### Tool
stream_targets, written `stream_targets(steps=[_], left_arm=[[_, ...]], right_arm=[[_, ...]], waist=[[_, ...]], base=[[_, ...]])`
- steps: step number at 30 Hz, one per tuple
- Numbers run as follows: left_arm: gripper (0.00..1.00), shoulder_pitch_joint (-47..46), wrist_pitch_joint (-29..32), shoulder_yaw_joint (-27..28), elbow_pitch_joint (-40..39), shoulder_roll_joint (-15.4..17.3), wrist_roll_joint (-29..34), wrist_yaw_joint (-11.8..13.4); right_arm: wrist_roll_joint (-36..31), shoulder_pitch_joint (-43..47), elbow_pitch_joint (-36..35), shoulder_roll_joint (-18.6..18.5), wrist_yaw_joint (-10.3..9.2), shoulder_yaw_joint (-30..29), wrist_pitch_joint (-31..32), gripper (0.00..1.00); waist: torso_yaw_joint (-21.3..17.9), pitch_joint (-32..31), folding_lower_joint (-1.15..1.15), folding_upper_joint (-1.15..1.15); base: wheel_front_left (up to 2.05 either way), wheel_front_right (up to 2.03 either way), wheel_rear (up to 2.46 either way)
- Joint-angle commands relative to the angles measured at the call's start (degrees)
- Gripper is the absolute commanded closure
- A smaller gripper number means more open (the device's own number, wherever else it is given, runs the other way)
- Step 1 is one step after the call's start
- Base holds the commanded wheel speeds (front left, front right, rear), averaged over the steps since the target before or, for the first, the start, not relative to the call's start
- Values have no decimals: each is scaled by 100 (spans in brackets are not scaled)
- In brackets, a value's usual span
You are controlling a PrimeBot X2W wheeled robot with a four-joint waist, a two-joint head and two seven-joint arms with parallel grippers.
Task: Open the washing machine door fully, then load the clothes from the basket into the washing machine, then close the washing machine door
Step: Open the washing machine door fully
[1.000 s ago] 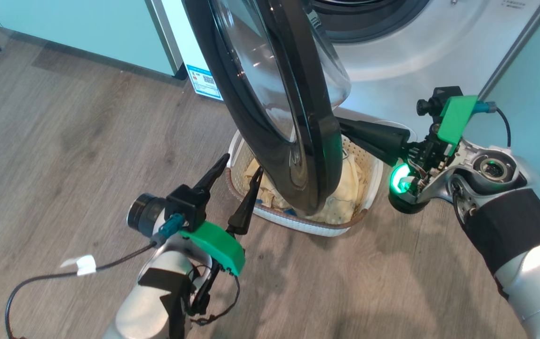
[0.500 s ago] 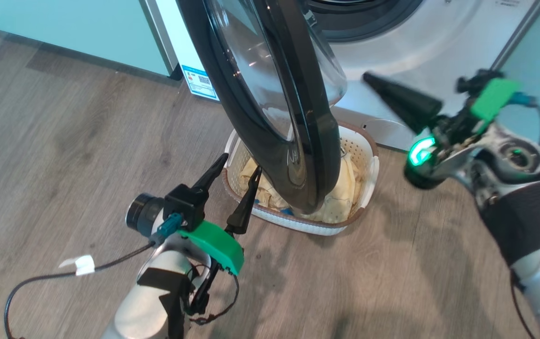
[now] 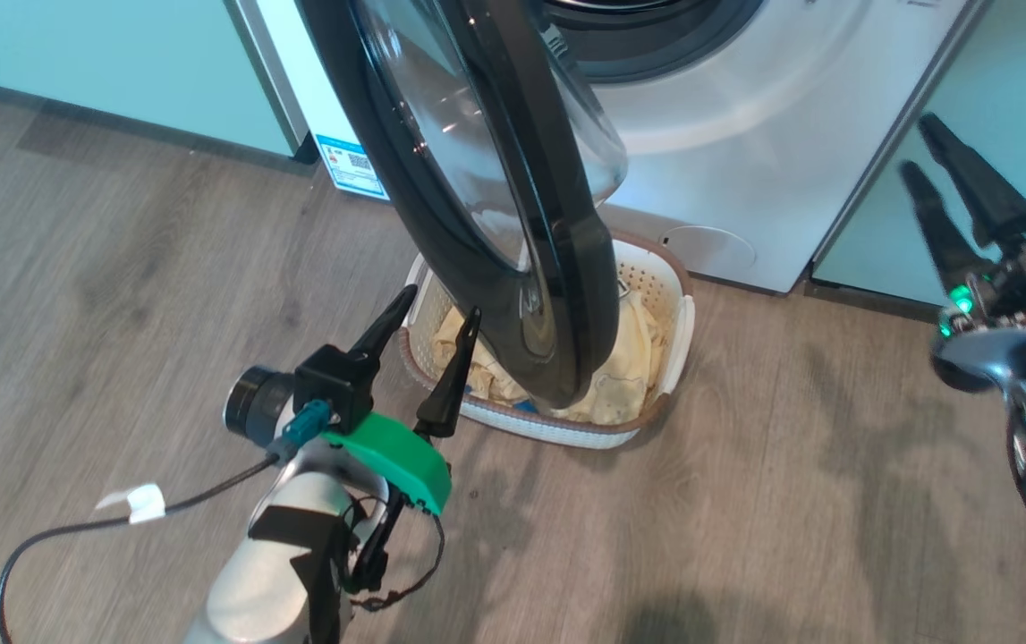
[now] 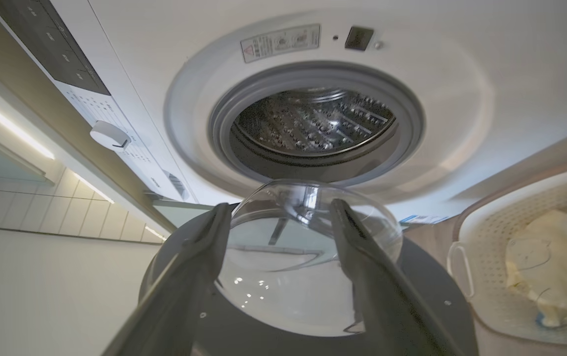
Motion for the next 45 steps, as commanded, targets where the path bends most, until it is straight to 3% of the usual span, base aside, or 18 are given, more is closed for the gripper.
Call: stream_targets(steps=[1, 11, 17, 24, 33, 45], left_arm=[[0, -53, -36, 244, -177, 86, -4, 38], [0, 157, -36, 392, -115, 103, 95, -1], [0, 335, -36, 492, -64, 127, 125, -22], [0, 558, -36, 623, -38, 128, 112, -23], [0, 839, -36, 758, -20, 118, 76, 6], [0, 907, -36, 817, -31, 107, 75, 7]], right_arm=[[-227, 46, -266, -98, -15, 1, -216, 0], [-2183, 979, -427, -584, -15, 144, -1940, 0], [-3586, 1537, -254, -705, -15, 116, -2602, 0], [-5613, 2214, -263, -268, -15, -726, -2726, 0], [-7540, 3080, -1122, 455, -15, -1501, -2730, 0], [-9041, 3837, -1986, 880, -15, -1857, -2730, 0]], waist=[[-42, -25, 0, 0], [-248, -287, 0, 0], [-365, -498, 0, 0], [-507, -715, 0, 0], [-684, -916, 0, 0], [-774, -957, 0, 0]], base=[[0, 0, 0], [0, 0, 0], [0, 0, 0], [0, 0, 0], [0, 0, 0], [0, 0, 0]])
